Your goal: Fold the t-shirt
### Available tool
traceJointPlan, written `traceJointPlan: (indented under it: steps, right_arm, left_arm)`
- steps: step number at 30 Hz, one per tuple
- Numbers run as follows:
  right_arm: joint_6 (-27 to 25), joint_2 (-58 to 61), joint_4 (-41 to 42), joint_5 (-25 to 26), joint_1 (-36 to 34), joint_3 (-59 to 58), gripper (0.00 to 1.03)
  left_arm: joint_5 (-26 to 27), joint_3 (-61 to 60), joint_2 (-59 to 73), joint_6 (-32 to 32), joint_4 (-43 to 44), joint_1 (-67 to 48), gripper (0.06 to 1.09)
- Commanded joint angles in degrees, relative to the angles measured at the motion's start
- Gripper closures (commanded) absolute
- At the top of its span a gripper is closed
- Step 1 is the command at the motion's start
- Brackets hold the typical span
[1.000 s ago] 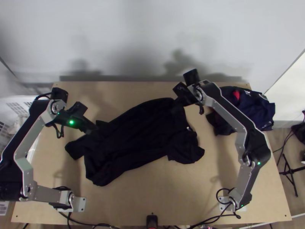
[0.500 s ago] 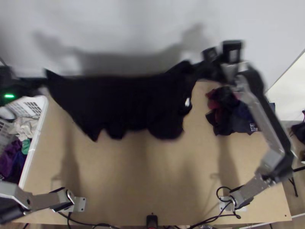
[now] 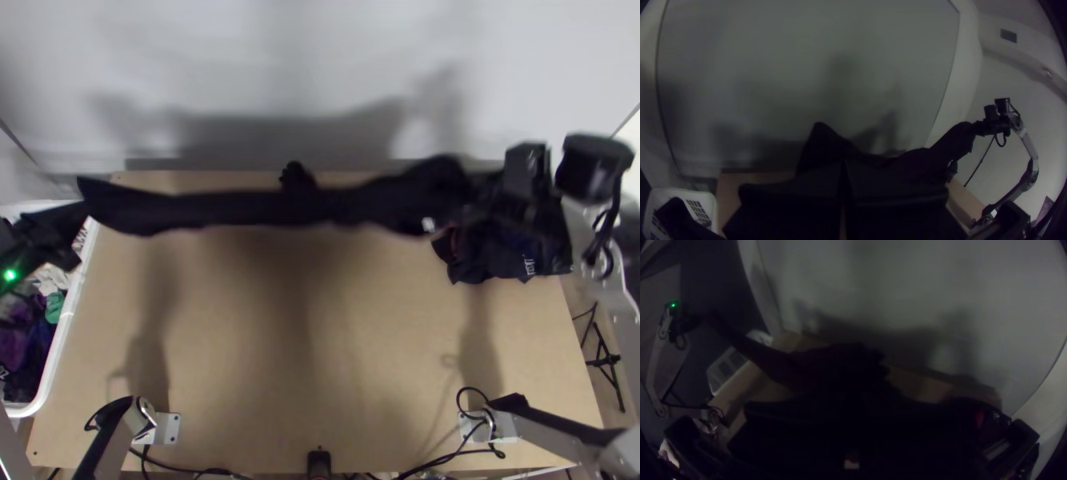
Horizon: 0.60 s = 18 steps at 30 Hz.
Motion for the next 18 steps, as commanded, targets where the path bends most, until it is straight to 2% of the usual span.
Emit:
traceJointPlan:
  steps: [1, 7, 11, 18]
  right_arm:
    - [-0.41, -9.83, -5.2, -0.84, 4.58, -11.45, 1.0]
    - [-0.32, -16.16, -7.66, -0.84, 3.52, -15.76, 1.0]
    - [0.12, -17.92, -6.17, -0.66, 2.82, -16.37, 1.0]
    - [0.82, -11.85, 3.67, 3.21, 2.47, -18.92, 1.0]
  left_arm:
    - [0.69, -7.01, -7.22, 1.85, -0.49, -2.72, 1.05]
    - [0.69, -10.35, -11.62, 4.75, -2.25, -3.43, 1.05]
    - [0.69, -11.06, -12.76, 5.9, -1.9, -3.25, 1.05]
    - [-0.63, -12.37, -6.43, 2.91, 9.88, -2.99, 1.05]
